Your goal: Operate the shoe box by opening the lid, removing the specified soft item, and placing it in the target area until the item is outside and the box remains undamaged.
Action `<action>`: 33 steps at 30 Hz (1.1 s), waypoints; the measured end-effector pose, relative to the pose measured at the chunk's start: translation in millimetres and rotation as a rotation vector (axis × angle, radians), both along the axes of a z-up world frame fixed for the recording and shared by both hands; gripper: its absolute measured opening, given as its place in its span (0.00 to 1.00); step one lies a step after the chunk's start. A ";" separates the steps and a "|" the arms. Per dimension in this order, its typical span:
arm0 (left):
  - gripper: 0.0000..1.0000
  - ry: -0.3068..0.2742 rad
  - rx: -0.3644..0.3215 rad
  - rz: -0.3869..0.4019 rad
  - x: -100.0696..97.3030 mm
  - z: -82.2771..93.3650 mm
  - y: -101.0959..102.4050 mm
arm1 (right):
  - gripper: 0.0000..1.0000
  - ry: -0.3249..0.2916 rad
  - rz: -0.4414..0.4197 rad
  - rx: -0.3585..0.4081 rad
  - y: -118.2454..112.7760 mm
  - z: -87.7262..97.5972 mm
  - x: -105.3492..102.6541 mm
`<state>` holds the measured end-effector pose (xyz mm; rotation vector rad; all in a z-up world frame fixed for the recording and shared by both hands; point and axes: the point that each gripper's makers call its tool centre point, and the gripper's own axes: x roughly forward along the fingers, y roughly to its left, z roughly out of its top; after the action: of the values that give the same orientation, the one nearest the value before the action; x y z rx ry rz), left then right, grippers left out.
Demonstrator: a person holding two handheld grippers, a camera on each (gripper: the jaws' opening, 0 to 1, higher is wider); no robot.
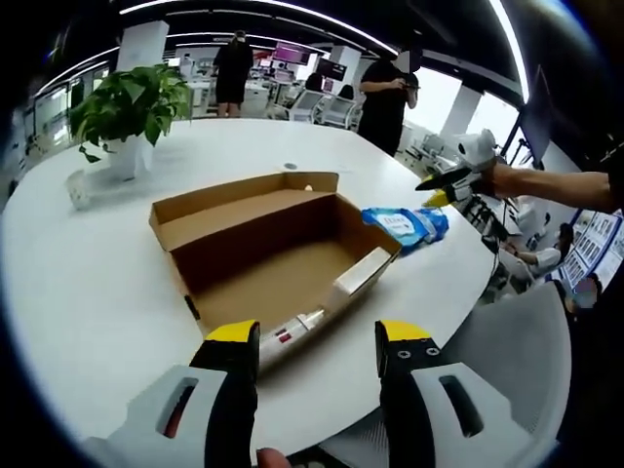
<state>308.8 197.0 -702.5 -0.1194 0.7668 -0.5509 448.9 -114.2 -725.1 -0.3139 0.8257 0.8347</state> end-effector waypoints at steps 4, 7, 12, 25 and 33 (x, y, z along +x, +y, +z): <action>0.48 -0.005 -0.007 0.019 -0.1 1.2 10.1 | 0.45 0.024 0.000 0.052 33.1 2.9 2.4; 0.48 -0.005 -0.008 0.028 -0.9 0.3 15.9 | 0.45 0.049 -0.003 0.078 54.7 2.1 4.5; 0.48 -0.005 -0.014 0.046 -3.7 -0.1 25.5 | 0.45 0.061 0.046 0.077 88.7 -0.4 1.0; 0.49 0.009 -0.015 0.076 -12.6 -5.9 42.5 | 0.45 0.087 0.108 0.095 131.7 0.0 4.2; 0.49 0.003 -0.014 0.081 -8.8 -4.3 46.6 | 0.45 0.093 0.202 0.043 150.4 -5.2 1.9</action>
<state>300.0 243.6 -706.8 -0.1632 0.7576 -0.4791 450.8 36.2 -730.3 -0.3257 0.8710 1.0607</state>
